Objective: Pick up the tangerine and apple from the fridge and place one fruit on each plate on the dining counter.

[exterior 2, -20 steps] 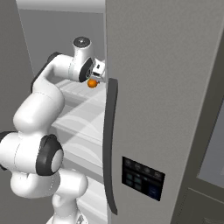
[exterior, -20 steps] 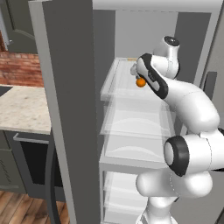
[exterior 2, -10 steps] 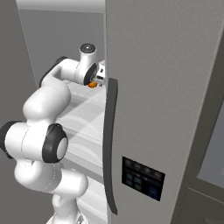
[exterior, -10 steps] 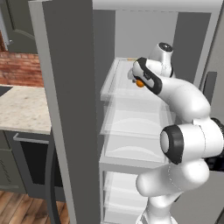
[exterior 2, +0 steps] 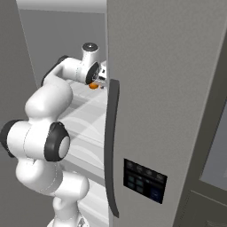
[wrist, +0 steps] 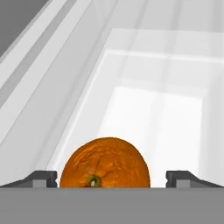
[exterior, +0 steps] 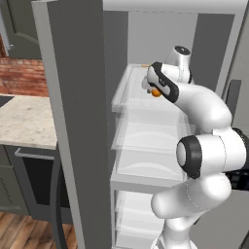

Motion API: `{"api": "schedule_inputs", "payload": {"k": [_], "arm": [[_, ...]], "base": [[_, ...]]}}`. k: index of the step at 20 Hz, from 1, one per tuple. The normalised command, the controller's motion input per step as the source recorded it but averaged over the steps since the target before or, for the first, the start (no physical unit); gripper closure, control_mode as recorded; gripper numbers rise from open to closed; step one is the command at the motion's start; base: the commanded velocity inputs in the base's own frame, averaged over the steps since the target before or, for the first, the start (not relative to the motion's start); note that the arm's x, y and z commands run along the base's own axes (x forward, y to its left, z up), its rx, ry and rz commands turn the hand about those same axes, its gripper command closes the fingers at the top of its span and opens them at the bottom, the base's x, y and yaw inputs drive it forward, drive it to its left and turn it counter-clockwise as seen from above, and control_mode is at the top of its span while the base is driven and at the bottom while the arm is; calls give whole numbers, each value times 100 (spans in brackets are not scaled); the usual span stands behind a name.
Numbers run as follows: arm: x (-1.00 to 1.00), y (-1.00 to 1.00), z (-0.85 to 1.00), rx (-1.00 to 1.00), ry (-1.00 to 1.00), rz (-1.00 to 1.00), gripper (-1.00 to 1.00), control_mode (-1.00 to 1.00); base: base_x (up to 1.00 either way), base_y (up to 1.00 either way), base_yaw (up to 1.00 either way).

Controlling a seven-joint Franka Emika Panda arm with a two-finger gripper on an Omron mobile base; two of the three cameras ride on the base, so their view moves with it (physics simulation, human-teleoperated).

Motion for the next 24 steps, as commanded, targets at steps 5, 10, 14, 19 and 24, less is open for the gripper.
{"api": "schedule_inputs", "payload": {"k": [5, 10, 14, 19, 24], "arm": [[0, 0, -1, 0, 4, 0, 100, -100], [0, 0, 0, 0, 3, 0, 100, -100], [-26, 0, 0, 0, -3, 0, 100, -100], [-97, 0, -2, 4, -27, 0, 100, -100], [-100, 2, 2, 1, -13, 0, 100, -100]], "base": [[0, 0, 0], [0, 0, 0], [0, 0, 0], [0, 0, 0], [0, 0, 0]]}}
